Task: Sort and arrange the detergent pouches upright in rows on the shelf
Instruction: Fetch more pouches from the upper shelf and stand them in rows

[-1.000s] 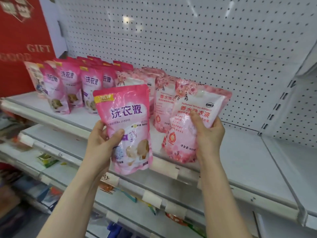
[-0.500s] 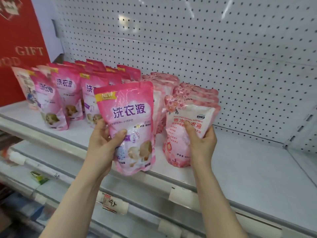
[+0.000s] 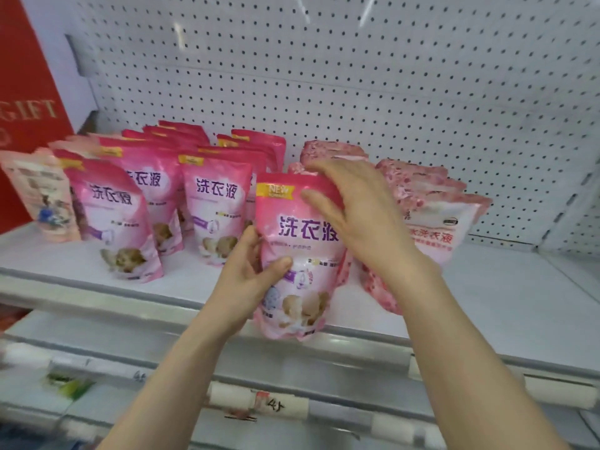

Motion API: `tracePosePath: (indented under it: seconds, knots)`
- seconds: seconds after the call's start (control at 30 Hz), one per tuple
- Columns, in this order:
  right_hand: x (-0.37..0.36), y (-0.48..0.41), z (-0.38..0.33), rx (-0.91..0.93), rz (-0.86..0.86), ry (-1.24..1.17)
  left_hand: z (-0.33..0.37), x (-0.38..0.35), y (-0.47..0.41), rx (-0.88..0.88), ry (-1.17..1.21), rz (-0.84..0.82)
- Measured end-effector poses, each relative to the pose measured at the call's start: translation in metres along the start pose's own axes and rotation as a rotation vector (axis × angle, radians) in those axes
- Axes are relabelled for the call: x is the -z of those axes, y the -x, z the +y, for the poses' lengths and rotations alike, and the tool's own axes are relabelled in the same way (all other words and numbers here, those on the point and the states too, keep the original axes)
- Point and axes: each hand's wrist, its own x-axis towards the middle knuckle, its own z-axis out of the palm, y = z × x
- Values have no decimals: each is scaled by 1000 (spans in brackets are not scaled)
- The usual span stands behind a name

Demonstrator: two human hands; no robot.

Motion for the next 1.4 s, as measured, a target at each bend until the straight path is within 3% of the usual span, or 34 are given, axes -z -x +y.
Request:
tracePosePath:
  seconds: [0.1,0.23,0.37,0.43,0.6,0.7,0.87,1.13,1.4]
  knots:
    - [-19,-13,-20,-93,-36,-186,7,34,1,-39,-69,-61]
    - [-38,-32,-47,-108,43,-307,33,83,-3,-157,-341,-80]
    - [-61,-55,-72,-87,23,-303,76,144,-20,-538,-872,203]
    - [-73,-63,-80,-69,6,-265,92,177,-32,-638,-1093,281]
    - [-102,-75,-88,-75,16,-194,102,234,-62,-538,-1401,155]
    - [-116,-76,-90,-60,10,-142,95,239,-71,-481,-1428,109]
    - [-117,-84,-94,-99,24,-116,94,234,-81,-465,-1390,216]
    - [-123,-89,-101,-168,34,77,95,230,-84,-458,-1391,233]
    - [-116,-73,-92,-40,74,142,94,215,-70,-525,-1318,235]
